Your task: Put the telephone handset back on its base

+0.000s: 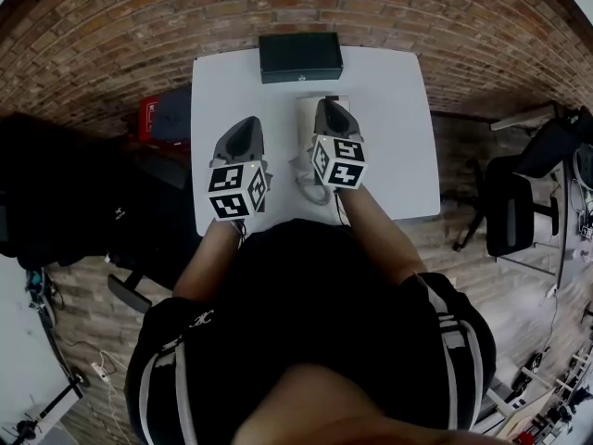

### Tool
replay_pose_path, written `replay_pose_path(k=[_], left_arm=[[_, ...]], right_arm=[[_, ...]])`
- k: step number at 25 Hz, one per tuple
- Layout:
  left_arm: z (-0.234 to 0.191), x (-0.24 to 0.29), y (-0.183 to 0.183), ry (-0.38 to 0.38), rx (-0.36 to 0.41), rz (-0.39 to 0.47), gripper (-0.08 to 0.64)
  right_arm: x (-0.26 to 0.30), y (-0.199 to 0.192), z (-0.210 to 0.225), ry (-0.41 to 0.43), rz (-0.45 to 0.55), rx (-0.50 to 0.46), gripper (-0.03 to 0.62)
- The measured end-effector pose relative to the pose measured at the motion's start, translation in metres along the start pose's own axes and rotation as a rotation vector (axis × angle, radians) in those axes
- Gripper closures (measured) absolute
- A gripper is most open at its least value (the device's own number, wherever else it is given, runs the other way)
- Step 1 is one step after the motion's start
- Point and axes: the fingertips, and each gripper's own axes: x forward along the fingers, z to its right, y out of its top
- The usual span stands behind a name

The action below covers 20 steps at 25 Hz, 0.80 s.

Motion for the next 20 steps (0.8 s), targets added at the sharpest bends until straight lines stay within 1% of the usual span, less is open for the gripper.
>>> replay_pose_path(k=[1, 4, 7, 9, 12, 15, 20], left_arm=[[0.002, 0.001, 0.002, -0.004, 0.003, 0.004, 0.558], [0.007, 0.005, 0.011, -0.013, 0.012, 0.023, 0.558], [0.013, 0.007, 0.022, -0.024, 0.023, 0.053, 0.558], [0.019, 0.007, 0.028, -0.032, 0.032, 0.069, 0.558], [0.027, 0.008, 0.032, -0.042, 0.045, 0.082, 0.558], [0.032, 0.01, 0.031, -0.053, 0.05, 0.081, 0.558], [0.038, 0.012, 0.032, -0.064, 0.056, 0.081, 0.558]], right_arm=[[-0.006, 0.012, 0.003, -0.017, 0.028, -0.008, 0.592], [-0.024, 0.046, 0.011, -0.05, 0.098, -0.022, 0.594], [-0.045, 0.075, 0.012, -0.036, 0.18, -0.024, 0.595], [-0.059, 0.089, 0.011, -0.027, 0.24, -0.042, 0.595], [-0.073, 0.093, 0.011, -0.036, 0.292, -0.084, 0.595], [-0.076, 0.087, 0.012, -0.037, 0.287, -0.078, 0.595], [-0.079, 0.09, 0.011, -0.025, 0.293, -0.08, 0.595]])
